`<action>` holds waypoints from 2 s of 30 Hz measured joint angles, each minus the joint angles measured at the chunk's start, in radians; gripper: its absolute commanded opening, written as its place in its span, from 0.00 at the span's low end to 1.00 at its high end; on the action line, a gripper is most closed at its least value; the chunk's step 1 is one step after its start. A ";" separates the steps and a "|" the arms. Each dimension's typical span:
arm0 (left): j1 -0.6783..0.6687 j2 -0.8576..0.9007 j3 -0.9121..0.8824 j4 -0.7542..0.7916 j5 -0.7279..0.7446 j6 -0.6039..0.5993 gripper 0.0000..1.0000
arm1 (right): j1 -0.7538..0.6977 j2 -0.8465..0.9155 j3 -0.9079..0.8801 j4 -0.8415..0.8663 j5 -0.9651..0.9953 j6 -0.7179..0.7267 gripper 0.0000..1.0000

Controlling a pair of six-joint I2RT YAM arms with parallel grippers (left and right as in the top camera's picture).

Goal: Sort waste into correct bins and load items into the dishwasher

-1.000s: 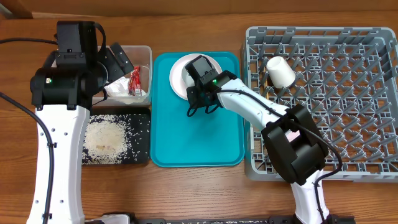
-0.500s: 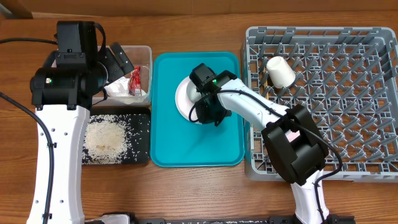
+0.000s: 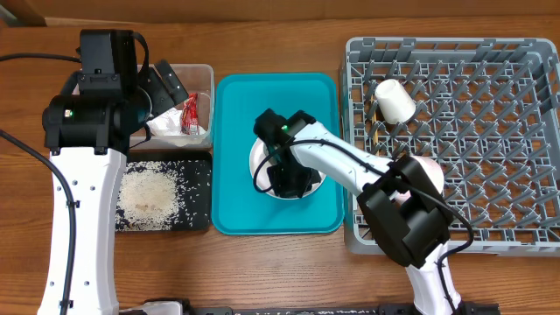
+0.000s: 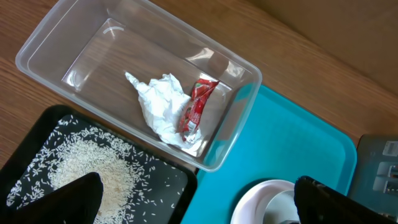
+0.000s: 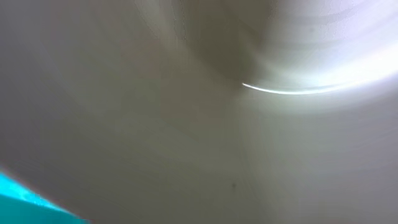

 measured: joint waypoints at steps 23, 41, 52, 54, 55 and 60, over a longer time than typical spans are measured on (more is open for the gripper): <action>0.000 0.000 0.000 0.000 0.000 0.000 1.00 | 0.013 -0.293 -0.107 0.336 0.050 -0.004 0.47; 0.000 0.000 0.000 0.000 0.000 0.000 1.00 | 0.017 -0.290 -0.397 0.757 0.069 -0.003 0.48; 0.000 0.000 0.000 0.000 0.000 0.000 1.00 | 0.018 -0.290 -0.432 0.737 0.080 -0.035 0.29; 0.000 0.000 0.000 0.000 0.000 0.000 1.00 | 0.018 -0.290 -0.432 0.713 0.089 -0.043 0.29; 0.000 0.000 0.000 0.000 0.000 0.000 1.00 | 0.018 -0.290 -0.432 0.696 0.096 -0.045 0.29; 0.000 0.000 0.000 0.000 0.000 0.000 1.00 | 0.018 -0.290 -0.432 0.664 0.113 -0.052 0.26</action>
